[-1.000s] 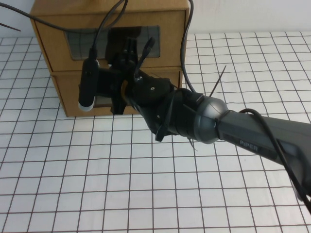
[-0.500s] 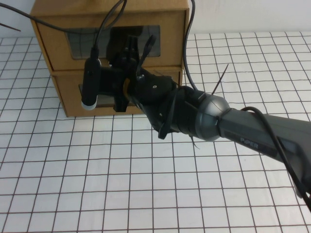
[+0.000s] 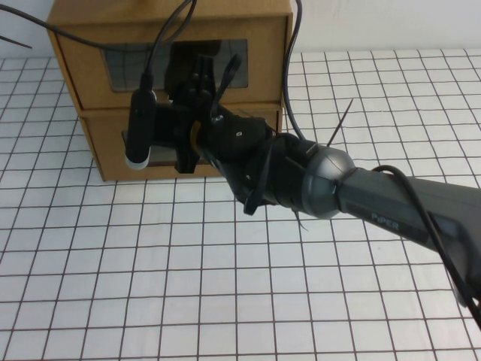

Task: Open the shoe box
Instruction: 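Pull the top drawer of the cardboard box fully open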

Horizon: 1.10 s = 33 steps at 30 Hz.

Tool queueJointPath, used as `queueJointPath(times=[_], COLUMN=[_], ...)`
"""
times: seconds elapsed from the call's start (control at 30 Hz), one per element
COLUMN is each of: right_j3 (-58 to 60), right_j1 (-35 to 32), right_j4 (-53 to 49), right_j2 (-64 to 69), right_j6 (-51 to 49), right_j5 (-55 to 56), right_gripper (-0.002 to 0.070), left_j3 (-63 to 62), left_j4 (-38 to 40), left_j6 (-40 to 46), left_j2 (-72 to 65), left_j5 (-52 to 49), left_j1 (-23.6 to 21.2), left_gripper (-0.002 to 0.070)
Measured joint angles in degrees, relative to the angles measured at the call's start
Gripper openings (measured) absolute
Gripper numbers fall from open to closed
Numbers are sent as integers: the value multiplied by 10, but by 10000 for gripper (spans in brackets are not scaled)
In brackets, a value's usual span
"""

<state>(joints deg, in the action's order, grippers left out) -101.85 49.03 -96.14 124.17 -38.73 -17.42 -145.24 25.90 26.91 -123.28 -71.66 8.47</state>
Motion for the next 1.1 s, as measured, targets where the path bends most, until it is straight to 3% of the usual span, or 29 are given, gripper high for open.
queueJointPath(times=[1.1], right_j3=[1], right_j1=[21], right_j4=[54], right_j2=[2], right_j6=[41], right_j5=[-81], right_gripper=[162], left_j3=[0], left_j4=[0], left_j6=[0], left_j2=[0], left_j5=[0], left_j1=[0], left_gripper=[-2])
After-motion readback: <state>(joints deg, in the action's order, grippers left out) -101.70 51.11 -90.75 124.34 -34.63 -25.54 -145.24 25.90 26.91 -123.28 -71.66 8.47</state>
